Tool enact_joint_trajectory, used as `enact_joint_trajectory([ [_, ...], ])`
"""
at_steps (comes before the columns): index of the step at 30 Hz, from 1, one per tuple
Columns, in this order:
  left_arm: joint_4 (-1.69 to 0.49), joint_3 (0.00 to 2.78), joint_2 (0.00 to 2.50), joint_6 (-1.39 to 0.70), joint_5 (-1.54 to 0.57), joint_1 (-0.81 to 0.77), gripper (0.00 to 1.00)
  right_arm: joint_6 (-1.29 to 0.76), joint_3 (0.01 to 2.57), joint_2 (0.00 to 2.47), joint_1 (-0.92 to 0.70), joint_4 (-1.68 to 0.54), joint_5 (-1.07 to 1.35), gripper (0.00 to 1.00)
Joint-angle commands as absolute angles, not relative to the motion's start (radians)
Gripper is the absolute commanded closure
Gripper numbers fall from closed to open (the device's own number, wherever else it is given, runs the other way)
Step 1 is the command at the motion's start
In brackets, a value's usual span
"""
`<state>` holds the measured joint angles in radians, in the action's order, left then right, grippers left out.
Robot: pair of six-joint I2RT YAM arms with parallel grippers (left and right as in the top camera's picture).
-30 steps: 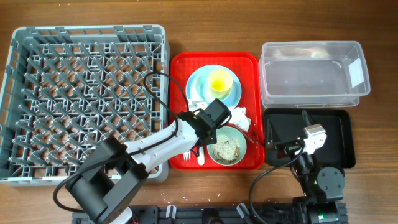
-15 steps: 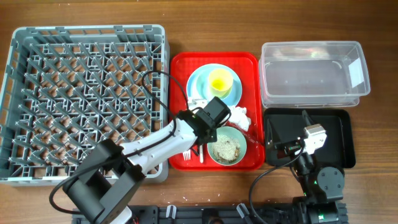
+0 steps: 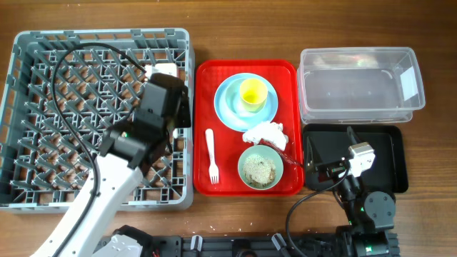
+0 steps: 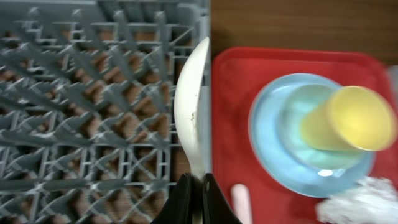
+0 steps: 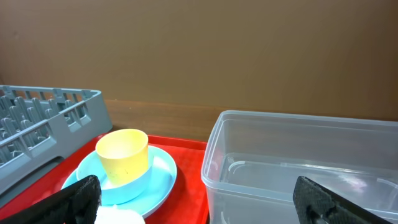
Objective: Sort waste into correct bins and load items into the dishwasher rack
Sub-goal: 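Carry the white spoon with the left gripper into the grey rack and release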
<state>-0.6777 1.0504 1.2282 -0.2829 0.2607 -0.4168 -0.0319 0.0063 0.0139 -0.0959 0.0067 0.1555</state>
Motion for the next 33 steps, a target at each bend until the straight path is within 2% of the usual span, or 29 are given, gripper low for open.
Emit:
enact_joint_trajectory([
  [1,-0.694,1.060,1.331,-0.235,0.258,-0.367,0.96,-0.027,0.005,0.011,-0.097,0.010,0.149,0.00],
  [4,-0.671,1.060,1.485,-0.251,0.258,-0.363,0.95,-0.027,0.005,0.011,-0.097,0.010,0.149,0.00],
  [8,-0.646,1.060,1.540,-0.250,0.258,-0.361,0.92,-0.027,0.005,0.011,-0.097,0.010,0.149,0.00],
  [12,-0.655,1.058,1.541,-0.251,0.259,-0.361,0.80,-0.027,0.005,0.011,-0.097,0.010,0.149,0.00],
  [15,-0.638,1.062,1.537,-0.250,0.259,-0.361,0.50,-0.026,0.005,0.011,-0.097,0.010,0.149,0.00],
  [19,-0.729,1.160,1.433,-0.278,0.204,-0.367,0.47,-0.026,0.005,0.011,-0.097,0.010,0.149,0.00],
  [20,-0.754,1.182,1.387,-0.281,0.134,-0.372,0.37,-0.026,0.005,0.011,-0.097,0.010,0.149,0.00],
  [22,-0.762,1.186,1.288,-0.307,-0.066,-0.385,0.00,-0.027,0.005,0.011,-0.097,0.010,0.149,0.00],
  [23,-0.765,1.186,1.245,-0.307,-0.189,-0.389,0.00,-0.026,0.005,0.011,-0.097,0.010,0.149,0.00],
  [25,-0.792,1.186,1.199,-0.307,-0.302,-0.389,0.00,-0.027,0.005,0.011,-0.097,0.010,0.149,0.00],
  [26,-0.825,1.186,1.188,-0.307,-0.326,-0.389,0.20,-0.026,0.005,0.011,-0.097,0.010,0.149,0.00],
  [27,-0.869,1.185,1.190,-0.329,-0.332,-0.392,0.50,-0.027,0.005,0.011,-0.097,0.010,0.149,0.00],
  [29,-0.956,1.165,1.203,-0.419,-0.333,-0.428,0.83,-0.027,0.005,0.011,-0.097,0.010,0.149,0.00],
  [31,-0.957,1.106,1.216,-0.490,-0.291,-0.525,0.96,-0.027,0.005,0.011,-0.097,0.010,0.149,0.00],
  [33,-0.926,1.049,1.232,-0.628,-0.112,-0.636,0.96,-0.027,0.005,0.011,-0.097,0.010,0.149,0.00],
])
